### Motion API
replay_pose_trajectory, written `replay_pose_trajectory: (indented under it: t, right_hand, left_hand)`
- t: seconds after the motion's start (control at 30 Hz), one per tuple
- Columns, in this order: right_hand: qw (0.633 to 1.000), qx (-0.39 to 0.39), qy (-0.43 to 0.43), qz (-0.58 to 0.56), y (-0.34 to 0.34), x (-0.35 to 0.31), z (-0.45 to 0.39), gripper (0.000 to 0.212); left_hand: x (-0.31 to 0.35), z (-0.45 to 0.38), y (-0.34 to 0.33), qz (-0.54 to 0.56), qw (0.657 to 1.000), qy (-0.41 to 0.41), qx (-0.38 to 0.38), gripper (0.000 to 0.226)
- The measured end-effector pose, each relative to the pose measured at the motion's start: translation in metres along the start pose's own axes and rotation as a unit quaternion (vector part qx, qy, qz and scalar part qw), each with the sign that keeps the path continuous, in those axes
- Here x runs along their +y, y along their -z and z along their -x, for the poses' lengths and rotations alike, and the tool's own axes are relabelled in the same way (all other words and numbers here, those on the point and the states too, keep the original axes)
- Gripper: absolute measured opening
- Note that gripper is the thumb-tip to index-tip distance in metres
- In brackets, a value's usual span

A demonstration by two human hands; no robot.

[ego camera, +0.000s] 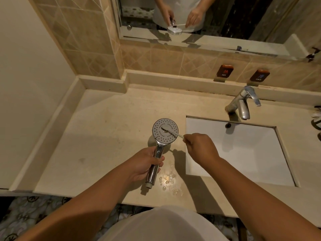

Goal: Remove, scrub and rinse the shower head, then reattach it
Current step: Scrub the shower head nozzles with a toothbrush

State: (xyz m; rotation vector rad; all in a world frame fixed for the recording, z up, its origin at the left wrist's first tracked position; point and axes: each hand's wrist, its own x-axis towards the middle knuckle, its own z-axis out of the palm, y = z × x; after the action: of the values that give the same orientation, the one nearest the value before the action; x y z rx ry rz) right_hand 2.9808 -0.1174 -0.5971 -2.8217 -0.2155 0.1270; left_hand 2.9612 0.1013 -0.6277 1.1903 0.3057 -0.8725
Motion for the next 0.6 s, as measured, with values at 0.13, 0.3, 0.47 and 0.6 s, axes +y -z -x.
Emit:
replay_pose_trajectory:
  t: [0.13,0.3,0.47,0.6]
  right_hand:
    - [0.999,-0.026,0.027,0.007,-0.004,-0.006,0.006,0.016]
    - [0.999,-0.014,0.028,0.011,-0.002,0.001,0.004,0.016]
    - [0.998,-0.024,0.054,0.027,0.0,0.007,0.01,0.015]
    - [0.998,0.002,0.057,0.002,-0.002,0.01,0.016,0.017]
  left_hand:
    - [0.002,0.001,0.003,0.005,1.0,0.005,0.002,0.035]
    - [0.005,0.001,0.002,0.017,1.0,0.004,0.003,0.038]
    - [0.004,0.005,-0.003,0.028,1.0,0.01,-0.005,0.04]
    - [0.009,0.009,-0.006,0.016,1.0,0.01,-0.019,0.037]
